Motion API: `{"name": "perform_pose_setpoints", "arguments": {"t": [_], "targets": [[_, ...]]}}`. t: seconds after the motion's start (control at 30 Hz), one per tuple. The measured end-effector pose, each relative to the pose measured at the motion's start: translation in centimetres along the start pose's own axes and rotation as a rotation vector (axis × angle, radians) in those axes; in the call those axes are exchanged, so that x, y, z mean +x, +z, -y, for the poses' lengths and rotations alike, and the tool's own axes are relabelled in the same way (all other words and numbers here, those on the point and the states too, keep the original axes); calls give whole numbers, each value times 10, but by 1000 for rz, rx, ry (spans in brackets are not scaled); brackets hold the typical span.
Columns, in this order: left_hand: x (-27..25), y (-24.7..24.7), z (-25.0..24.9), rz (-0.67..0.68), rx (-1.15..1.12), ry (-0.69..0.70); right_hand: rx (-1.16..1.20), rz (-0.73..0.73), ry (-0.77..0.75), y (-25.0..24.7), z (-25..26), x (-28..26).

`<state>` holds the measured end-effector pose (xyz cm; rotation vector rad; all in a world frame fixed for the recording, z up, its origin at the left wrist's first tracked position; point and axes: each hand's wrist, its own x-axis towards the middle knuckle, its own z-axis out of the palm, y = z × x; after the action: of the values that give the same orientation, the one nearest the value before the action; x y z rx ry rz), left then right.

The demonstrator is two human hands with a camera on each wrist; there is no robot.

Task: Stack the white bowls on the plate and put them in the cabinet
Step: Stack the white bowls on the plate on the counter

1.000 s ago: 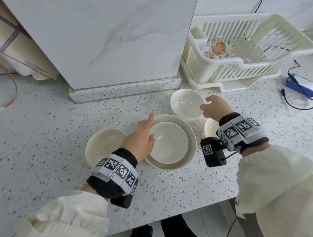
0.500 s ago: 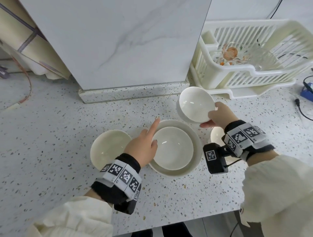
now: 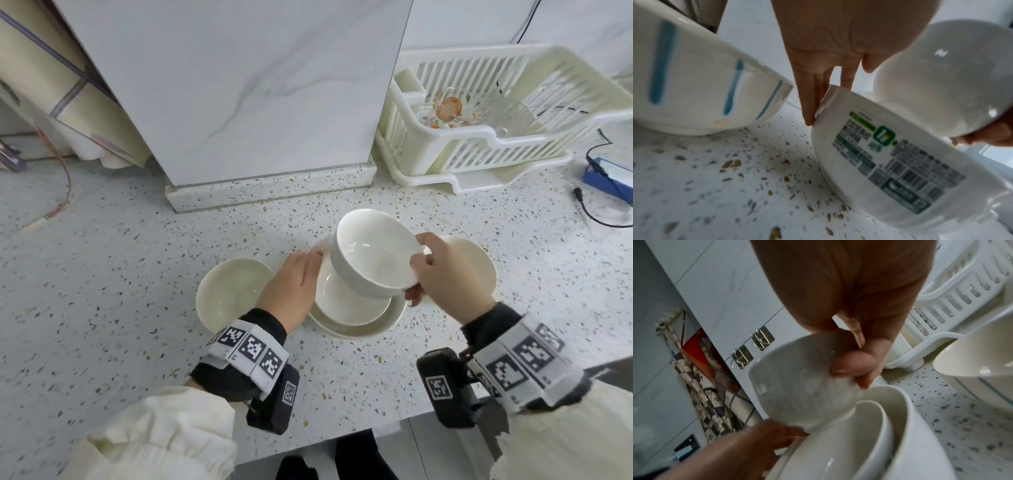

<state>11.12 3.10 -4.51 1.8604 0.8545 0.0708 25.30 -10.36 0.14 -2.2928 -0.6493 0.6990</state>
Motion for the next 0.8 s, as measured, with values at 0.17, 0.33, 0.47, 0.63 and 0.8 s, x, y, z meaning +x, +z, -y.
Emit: {"name": "perform_pose_setpoints", "arguments": {"t": [0.17,0.33,0.47,0.63,0.8], "targets": [[-6,-4,0,-34,2,-5,-68,-47,-40,20,-12,-2],[-8,-5,0,-28,46,20,-150,-99,-84,33,-16,-4],[-6,-3,4,-24,164,41,-218,-113,-112,44,-19,-4],[-2,-1,8,-37,251,76,-273,-159,-132,51,-26,-4],[-1,1,8,-49,313,103,-305,-177,-132,54,-26,-4]]}}
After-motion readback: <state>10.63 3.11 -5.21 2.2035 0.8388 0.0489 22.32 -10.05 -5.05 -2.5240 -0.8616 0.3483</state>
